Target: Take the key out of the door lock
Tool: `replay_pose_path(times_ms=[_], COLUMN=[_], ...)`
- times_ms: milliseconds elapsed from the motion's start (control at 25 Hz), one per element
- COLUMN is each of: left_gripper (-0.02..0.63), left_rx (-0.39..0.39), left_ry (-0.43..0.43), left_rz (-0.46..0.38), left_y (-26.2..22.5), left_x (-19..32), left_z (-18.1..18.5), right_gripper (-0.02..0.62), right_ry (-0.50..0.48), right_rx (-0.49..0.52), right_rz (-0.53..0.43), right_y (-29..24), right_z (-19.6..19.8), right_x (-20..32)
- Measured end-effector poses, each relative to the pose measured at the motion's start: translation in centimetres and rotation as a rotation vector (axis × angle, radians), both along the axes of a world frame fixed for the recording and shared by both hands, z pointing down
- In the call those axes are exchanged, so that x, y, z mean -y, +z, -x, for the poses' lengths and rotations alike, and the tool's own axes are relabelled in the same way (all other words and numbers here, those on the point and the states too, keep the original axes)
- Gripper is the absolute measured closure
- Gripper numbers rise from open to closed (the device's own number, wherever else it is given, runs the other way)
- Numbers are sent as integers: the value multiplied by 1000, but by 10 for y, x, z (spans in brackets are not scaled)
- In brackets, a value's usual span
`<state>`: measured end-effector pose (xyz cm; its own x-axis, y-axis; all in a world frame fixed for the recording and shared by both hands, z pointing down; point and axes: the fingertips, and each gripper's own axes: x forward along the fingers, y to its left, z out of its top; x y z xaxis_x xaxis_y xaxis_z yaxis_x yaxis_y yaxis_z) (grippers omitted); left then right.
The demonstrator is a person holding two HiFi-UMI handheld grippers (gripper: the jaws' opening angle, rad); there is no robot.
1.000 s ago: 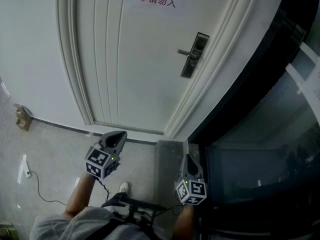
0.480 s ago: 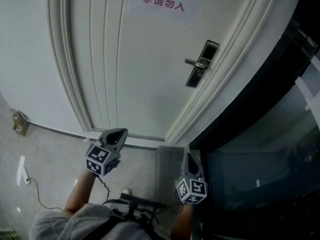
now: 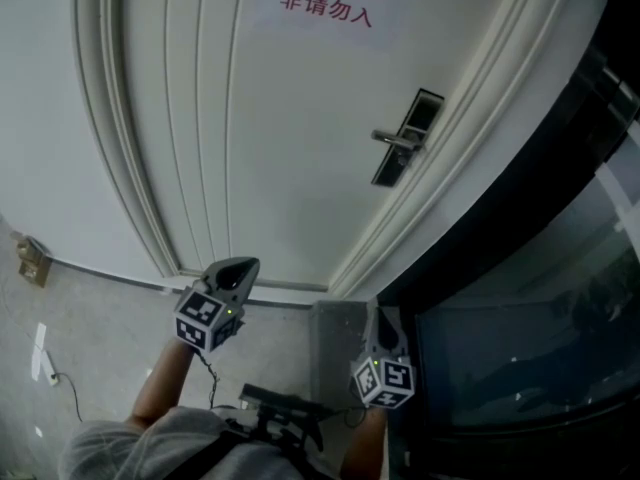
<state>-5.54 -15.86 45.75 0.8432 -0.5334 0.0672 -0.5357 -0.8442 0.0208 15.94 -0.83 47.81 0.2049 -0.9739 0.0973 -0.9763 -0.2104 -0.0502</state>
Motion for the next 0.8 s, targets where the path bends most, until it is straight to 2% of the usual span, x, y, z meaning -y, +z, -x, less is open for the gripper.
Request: replay_pose_path(times_ms=[400,800], left_gripper=[601,600], left_rx=[3,10], left_ry=[-29,-55], left_rz=[19,13], left_y=[6,-4], left_x=[49,114], left_z=[-21,-80], right_gripper=[583,584], right_ry=[-1,-34], right_rx=[-5,1], right_rz=[21,8], right_y=[6,2], right_z=[-29,-93], right_x=[44,117])
